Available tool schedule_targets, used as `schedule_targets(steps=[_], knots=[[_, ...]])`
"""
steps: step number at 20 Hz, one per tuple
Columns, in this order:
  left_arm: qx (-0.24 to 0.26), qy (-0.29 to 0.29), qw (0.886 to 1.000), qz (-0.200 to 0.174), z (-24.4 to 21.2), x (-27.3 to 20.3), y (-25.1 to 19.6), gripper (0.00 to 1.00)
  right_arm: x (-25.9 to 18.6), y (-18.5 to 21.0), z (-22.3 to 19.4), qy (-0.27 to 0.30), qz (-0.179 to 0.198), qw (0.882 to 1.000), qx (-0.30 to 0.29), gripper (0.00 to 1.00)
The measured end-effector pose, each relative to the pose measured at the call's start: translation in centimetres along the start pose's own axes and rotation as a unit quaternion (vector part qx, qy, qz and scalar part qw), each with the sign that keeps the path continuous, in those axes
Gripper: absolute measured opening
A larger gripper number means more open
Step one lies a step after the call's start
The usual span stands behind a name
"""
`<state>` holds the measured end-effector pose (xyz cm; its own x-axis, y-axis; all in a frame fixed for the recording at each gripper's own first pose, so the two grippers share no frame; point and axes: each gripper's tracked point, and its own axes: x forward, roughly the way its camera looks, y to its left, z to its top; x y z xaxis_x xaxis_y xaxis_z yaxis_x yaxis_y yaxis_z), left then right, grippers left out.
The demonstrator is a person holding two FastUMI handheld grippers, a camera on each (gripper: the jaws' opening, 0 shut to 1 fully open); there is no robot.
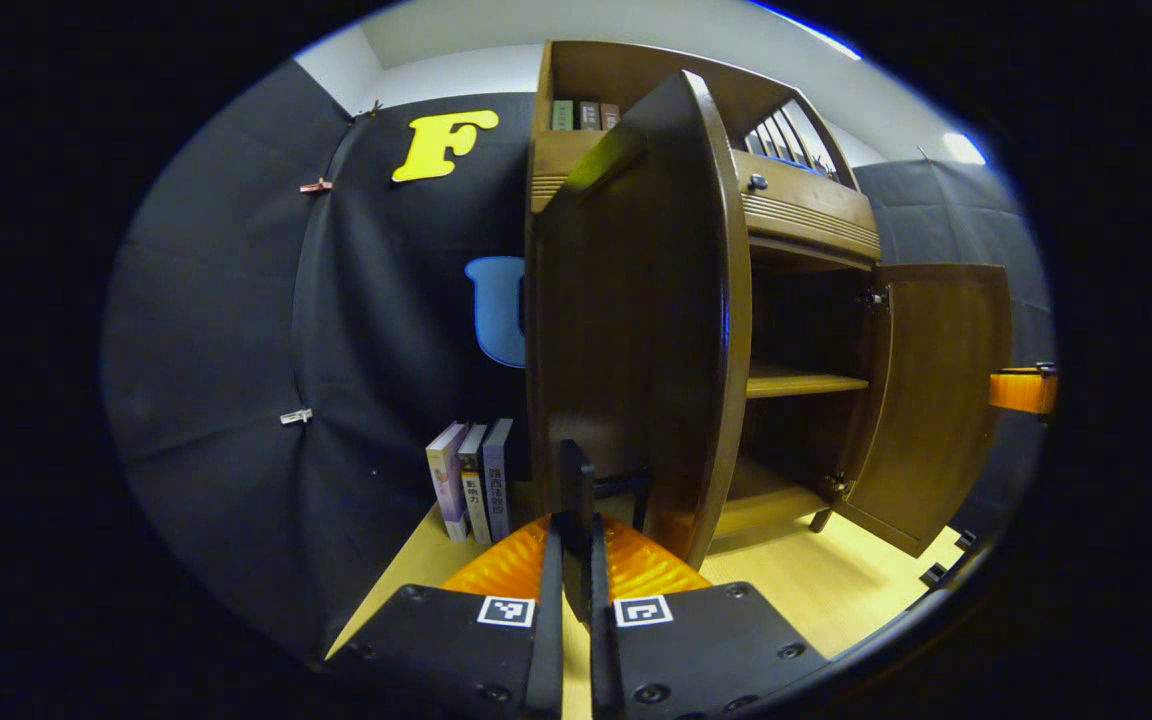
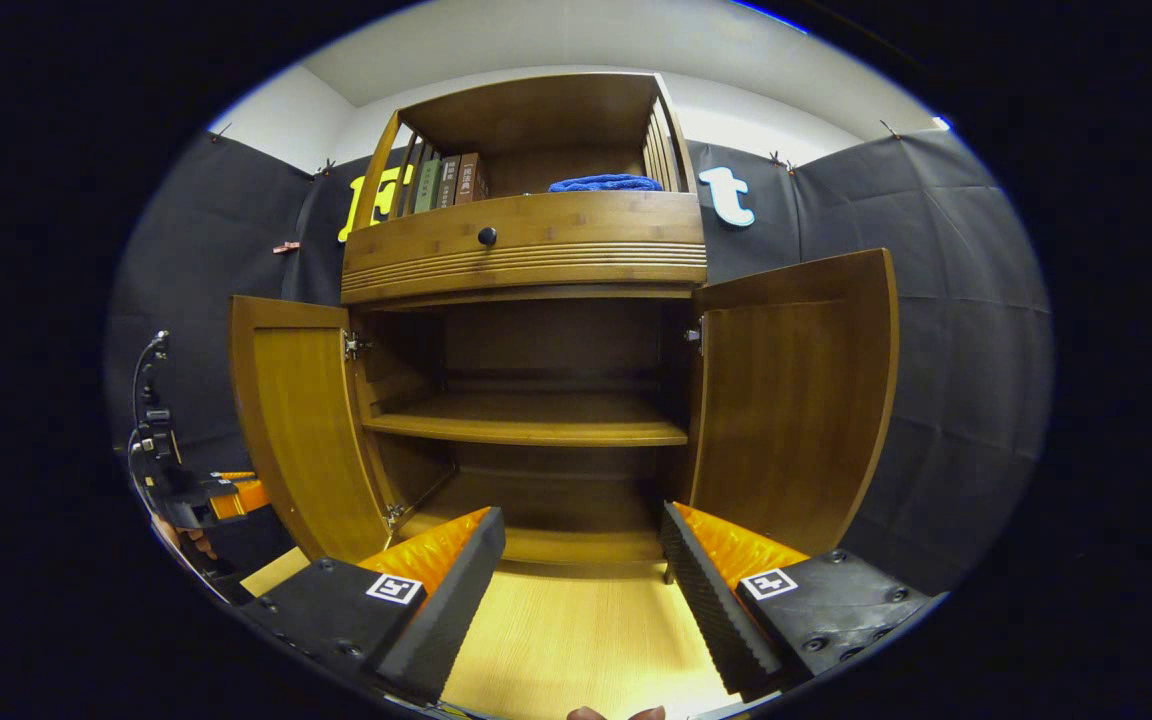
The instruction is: Open the right door of the double-door shoe cabinet with the right hand, and open the left door with the left hand.
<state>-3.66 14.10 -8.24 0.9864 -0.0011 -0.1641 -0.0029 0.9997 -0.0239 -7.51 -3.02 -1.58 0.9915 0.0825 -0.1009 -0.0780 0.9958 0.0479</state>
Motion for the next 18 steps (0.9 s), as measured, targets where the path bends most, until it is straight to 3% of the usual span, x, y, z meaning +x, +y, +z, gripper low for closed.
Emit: schedule_targets(steps=[4, 8, 13, 18], knots=[[-0.011, -0.005, 1.0, 0.006, 0.0, -0.1, 3.2, 0.14, 0.5, 0.5, 0.0, 0.002, 0.003, 1.0, -0.001, 0.99], [-0.034, -0.012, 0.999, -0.015, 0.1, -0.3, 4.3, 0.14, 1.0, 0.9, 0.5, 0.0, 0.009, 1.0, 0.015, 0.99], [-0.01, -0.008, 1.0, 0.0, 0.1, -0.2, 5.0, 0.14, 1.5, 0.5, 0.3, 0.002, 0.007, 1.0, 0.017, 0.99], [-0.019, -0.002, 1.0, 0.022, -0.3, -1.2, 5.0, 0.14, 1.5, 0.2, -0.2, 0.006, 0.01, 1.0, 0.02, 0.99]])
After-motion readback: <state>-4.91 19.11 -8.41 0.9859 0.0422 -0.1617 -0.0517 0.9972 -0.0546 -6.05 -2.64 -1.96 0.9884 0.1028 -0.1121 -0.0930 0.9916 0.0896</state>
